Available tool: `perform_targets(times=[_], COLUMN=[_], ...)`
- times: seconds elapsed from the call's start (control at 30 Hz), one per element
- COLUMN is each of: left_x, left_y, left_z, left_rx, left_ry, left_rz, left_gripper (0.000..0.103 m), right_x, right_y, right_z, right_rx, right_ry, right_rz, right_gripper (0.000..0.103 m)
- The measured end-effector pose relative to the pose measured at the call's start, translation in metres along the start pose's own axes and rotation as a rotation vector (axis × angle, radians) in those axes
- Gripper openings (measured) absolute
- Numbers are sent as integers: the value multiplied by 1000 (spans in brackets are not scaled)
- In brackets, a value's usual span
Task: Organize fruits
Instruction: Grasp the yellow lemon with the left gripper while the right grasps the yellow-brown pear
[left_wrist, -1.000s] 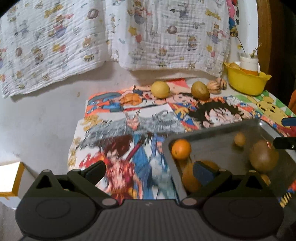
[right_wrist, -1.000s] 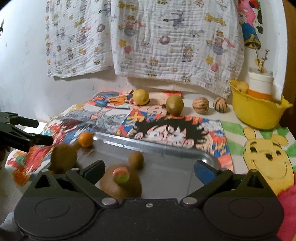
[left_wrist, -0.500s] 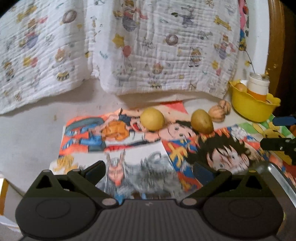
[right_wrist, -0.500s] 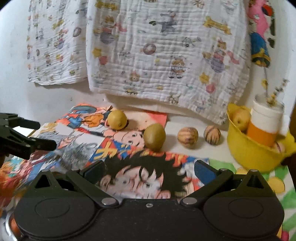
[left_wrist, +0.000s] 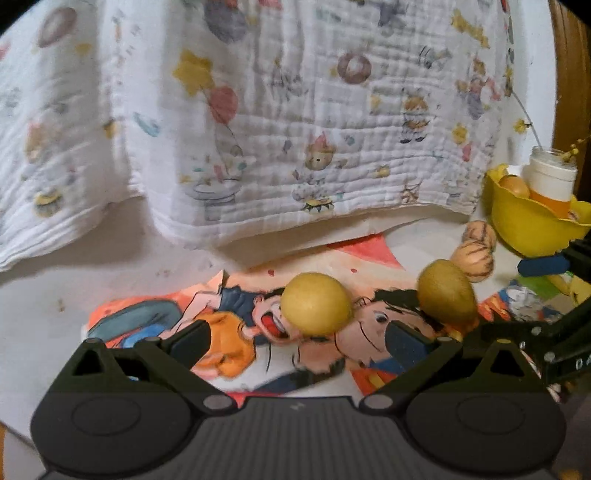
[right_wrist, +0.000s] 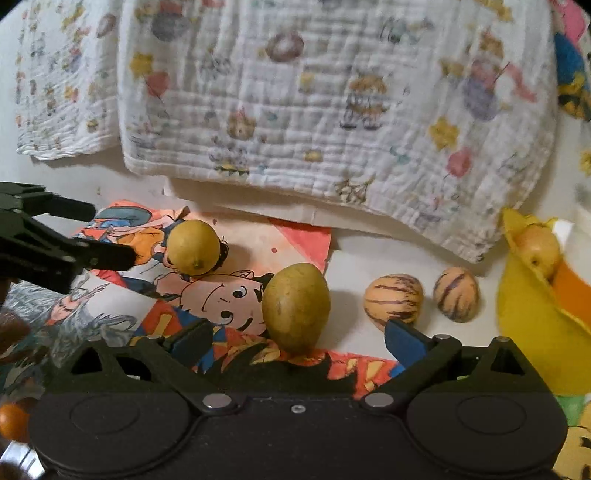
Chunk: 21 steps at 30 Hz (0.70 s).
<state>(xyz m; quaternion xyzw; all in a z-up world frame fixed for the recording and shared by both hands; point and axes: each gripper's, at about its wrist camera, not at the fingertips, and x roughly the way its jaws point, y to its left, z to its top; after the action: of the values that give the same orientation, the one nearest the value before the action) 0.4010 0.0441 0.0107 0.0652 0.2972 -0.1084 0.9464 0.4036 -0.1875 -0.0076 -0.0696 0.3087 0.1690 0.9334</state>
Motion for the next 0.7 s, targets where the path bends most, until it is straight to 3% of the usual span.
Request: perform_targets(times=[0.23,0.7], left_x=[45,75], left_y=[9,-7], left_z=[7,11], left_rx=[-16,55], left_ry=[-9,13], left_rz=[-111,-106], left_gripper=[102,100], right_x=[38,63], right_y=[0,0], right_z=[5,2], right_rx=[29,46], right_ry=[38,50], right_rz=[16,-3], right_gripper=[90,80])
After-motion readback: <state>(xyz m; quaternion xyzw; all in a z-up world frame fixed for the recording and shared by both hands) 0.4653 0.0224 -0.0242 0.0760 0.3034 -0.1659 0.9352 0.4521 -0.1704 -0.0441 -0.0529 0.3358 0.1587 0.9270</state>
